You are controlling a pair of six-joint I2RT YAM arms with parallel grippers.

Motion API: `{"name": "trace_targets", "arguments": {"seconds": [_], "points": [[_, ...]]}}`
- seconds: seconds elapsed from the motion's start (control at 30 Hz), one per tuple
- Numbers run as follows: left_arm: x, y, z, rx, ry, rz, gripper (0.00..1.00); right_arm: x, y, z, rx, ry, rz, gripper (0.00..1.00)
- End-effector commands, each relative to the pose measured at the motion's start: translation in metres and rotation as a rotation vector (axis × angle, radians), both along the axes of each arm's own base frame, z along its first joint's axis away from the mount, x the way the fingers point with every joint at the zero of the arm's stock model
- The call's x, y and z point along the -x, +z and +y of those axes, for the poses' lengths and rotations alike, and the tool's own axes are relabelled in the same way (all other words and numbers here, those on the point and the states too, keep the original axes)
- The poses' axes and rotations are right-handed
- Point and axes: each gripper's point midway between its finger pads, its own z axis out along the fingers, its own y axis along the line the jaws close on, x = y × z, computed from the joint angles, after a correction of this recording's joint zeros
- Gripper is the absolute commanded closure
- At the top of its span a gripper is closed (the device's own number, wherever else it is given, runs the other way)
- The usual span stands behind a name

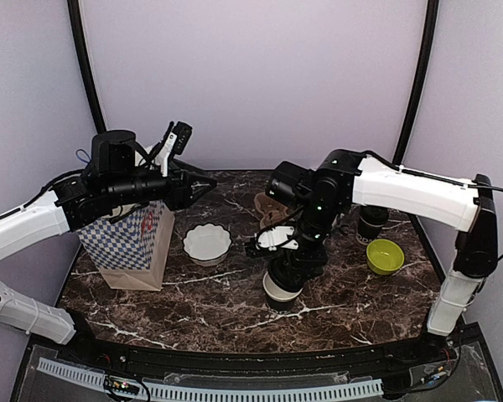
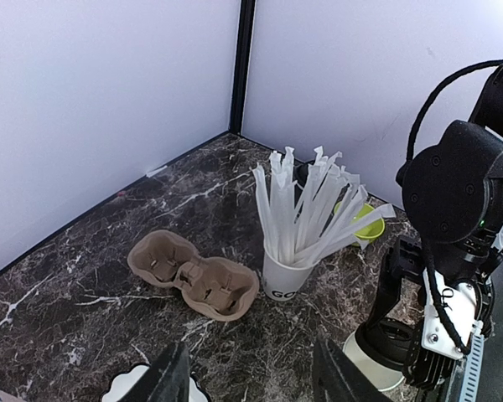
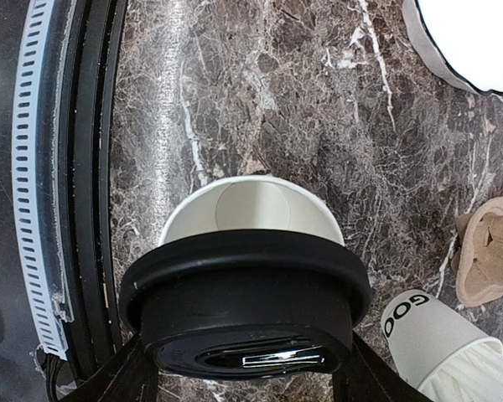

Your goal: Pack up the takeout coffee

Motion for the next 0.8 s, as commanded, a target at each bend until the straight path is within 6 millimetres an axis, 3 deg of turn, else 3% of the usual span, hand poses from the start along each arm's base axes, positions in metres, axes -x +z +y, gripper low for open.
{"name": "trace_targets", "arguments": {"seconds": [0.0, 0.43, 0.77], "points": [[0.002, -0.002, 0.002, 0.010, -0.005, -0.004, 0.49, 0.002, -0.009, -0.003, 0.044, 0.001, 0.001, 0.39], [0.003, -0.013, 0.000, 0.009, -0.012, 0.008, 0.48, -0.002, -0.019, -0.002, 0.087, -0.003, -0.010, 0.39], [0.003, -0.012, 0.001, -0.002, -0.010, 0.004, 0.49, 0.009, 0.008, 0.004, 0.021, 0.027, -0.077, 0.40]]}}
